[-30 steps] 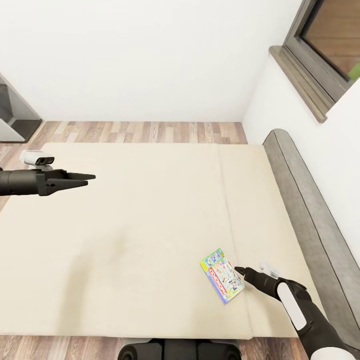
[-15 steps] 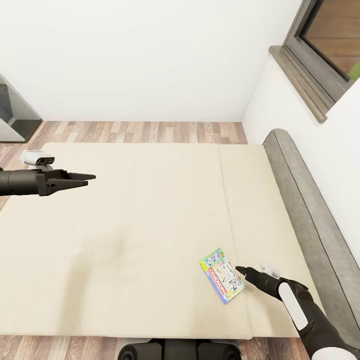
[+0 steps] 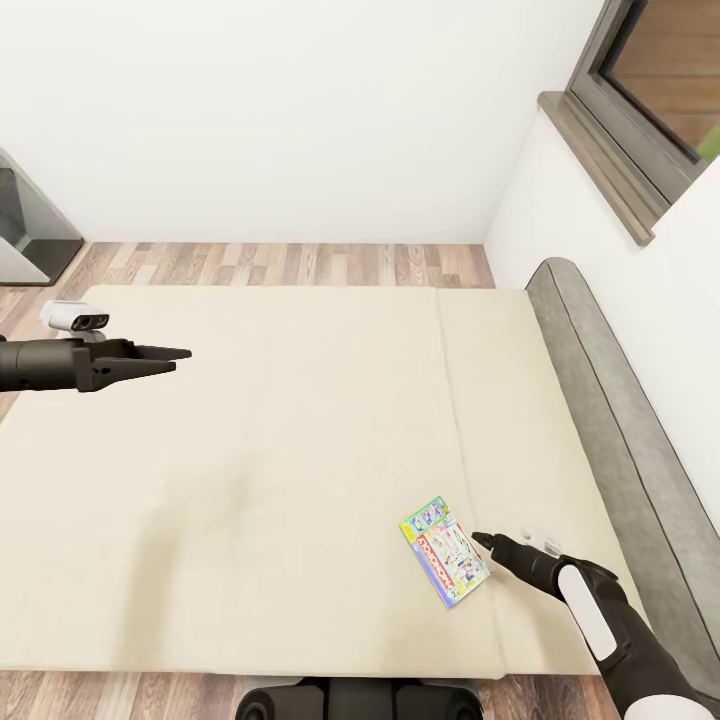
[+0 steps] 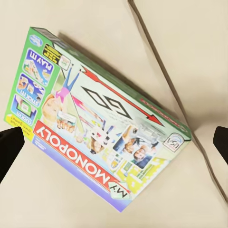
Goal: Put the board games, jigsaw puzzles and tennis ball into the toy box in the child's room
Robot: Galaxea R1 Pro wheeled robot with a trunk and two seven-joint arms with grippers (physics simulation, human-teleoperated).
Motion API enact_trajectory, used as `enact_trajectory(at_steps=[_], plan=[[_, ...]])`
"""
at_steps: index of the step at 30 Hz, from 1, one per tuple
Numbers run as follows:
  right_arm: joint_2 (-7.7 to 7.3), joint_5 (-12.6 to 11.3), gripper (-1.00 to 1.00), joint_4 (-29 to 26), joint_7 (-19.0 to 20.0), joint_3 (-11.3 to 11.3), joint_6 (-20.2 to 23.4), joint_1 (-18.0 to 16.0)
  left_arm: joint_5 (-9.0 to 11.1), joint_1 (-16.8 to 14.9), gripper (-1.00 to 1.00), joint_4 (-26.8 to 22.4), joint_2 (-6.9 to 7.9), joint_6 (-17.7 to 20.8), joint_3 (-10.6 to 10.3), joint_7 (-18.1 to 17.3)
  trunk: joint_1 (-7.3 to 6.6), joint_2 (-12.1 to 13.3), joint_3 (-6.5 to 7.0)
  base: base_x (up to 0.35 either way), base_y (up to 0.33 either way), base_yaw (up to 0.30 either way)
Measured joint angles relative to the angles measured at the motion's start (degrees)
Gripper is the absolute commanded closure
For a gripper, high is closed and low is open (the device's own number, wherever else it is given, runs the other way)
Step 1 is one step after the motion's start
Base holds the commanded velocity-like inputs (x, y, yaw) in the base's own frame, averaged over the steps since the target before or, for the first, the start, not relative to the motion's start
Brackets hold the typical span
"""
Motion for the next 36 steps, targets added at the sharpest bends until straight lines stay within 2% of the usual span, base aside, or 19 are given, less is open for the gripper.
enact_trajectory(at_steps=[15, 36], plan=[[-0.09, -0.6, -1.0, 0.1, 0.0, -0.1, 0.1, 0.0, 0.1, 0.0, -1.0, 0.0, 0.0, 0.0, 0.0, 0.0, 0.0, 0.0, -0.1, 0.0, 0.0, 0.0], [-0.01, -0.5, -1.0, 0.1, 0.0, 0.0, 0.1, 0.0, 0.0, 0.0, -1.0, 0.0, 0.0, 0.0, 0.0, 0.0, 0.0, 0.0, -1.98, 0.0, 0.0, 0.0]])
